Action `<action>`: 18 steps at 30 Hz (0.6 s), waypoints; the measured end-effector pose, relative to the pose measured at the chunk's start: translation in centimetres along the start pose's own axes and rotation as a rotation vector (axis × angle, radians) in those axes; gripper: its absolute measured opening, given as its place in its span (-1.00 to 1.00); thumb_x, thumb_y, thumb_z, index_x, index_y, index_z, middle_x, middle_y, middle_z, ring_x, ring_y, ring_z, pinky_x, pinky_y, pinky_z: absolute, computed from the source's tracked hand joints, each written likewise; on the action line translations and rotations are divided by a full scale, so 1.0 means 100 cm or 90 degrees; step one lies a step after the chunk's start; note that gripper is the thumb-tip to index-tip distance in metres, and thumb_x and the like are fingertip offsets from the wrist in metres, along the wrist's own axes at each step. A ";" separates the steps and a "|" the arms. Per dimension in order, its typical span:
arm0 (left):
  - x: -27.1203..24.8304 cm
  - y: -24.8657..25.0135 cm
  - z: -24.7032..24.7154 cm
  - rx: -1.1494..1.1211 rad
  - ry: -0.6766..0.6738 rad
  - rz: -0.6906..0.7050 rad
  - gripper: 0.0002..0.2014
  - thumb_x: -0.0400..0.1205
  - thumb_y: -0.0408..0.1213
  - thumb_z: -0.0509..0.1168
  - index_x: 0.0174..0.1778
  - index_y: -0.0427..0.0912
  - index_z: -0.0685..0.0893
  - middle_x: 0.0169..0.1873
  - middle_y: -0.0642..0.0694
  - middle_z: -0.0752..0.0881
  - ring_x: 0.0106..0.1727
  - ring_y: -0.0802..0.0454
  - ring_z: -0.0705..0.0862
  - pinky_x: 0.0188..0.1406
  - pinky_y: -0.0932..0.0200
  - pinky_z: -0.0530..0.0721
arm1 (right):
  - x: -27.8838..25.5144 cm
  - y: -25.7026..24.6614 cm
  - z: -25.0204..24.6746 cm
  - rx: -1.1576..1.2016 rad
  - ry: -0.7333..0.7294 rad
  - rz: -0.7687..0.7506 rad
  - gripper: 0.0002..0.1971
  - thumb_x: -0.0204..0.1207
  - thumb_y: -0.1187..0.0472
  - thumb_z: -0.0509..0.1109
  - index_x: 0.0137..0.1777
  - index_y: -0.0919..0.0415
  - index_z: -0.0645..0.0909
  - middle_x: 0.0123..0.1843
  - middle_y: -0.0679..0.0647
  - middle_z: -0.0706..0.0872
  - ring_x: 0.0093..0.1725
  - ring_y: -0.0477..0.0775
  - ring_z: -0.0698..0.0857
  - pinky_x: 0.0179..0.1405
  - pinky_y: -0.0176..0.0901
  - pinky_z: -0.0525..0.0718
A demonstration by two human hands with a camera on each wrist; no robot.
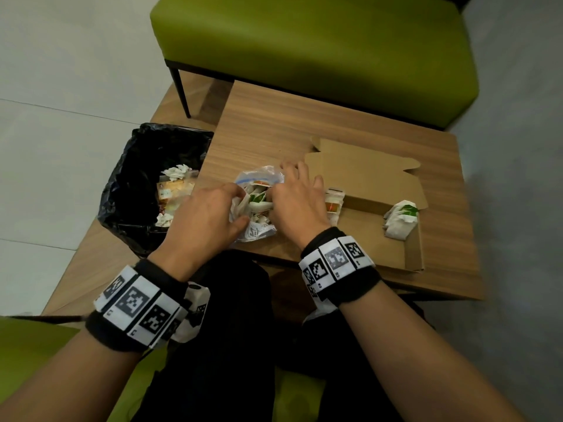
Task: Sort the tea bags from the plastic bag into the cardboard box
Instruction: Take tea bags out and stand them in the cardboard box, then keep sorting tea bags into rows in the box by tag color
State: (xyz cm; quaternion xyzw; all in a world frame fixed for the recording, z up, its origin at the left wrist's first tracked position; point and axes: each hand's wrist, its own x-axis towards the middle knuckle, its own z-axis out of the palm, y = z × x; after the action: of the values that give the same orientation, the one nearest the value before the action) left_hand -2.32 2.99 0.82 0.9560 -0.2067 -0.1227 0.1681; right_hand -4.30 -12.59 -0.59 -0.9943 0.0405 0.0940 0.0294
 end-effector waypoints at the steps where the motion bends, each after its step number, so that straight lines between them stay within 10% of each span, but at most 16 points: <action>1: 0.000 0.000 0.001 0.000 0.000 0.002 -0.54 0.54 -0.06 0.45 0.35 -0.06 0.61 0.20 -0.12 0.75 0.19 -0.18 0.71 0.07 -0.12 0.70 | -0.001 0.000 0.001 0.001 0.001 -0.002 -0.87 0.53 0.18 0.44 0.04 0.06 0.76 0.69 0.19 0.24 0.66 0.33 0.15 0.51 0.48 0.28; 13: 0.002 -0.003 -0.007 -0.033 0.024 0.016 -0.57 0.58 -0.06 0.39 0.36 -0.10 0.62 0.29 -0.14 0.67 0.25 -0.23 0.67 0.14 -0.18 0.66 | -0.024 0.029 -0.010 0.274 0.210 -0.055 -0.79 0.51 -0.03 0.52 0.10 -0.04 0.81 0.40 -0.01 0.59 0.38 0.08 0.47 0.15 0.04 0.59; 18: -0.014 0.017 -0.019 -0.163 0.153 0.065 -0.63 0.61 -0.09 0.41 0.32 -0.08 0.64 0.42 -0.04 0.60 0.42 -0.08 0.53 0.36 0.03 0.44 | -0.041 0.062 -0.017 0.266 0.161 -0.072 -0.86 0.51 -0.01 0.47 -0.13 0.02 0.79 -0.08 -0.04 0.78 -0.08 0.04 0.69 -0.16 -0.03 0.68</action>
State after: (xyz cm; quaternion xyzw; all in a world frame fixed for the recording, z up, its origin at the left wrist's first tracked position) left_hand -3.59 2.69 3.37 0.9228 -0.2160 -0.0245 0.3181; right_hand -8.56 -18.53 1.51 -0.9712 0.0067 -0.0434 0.2344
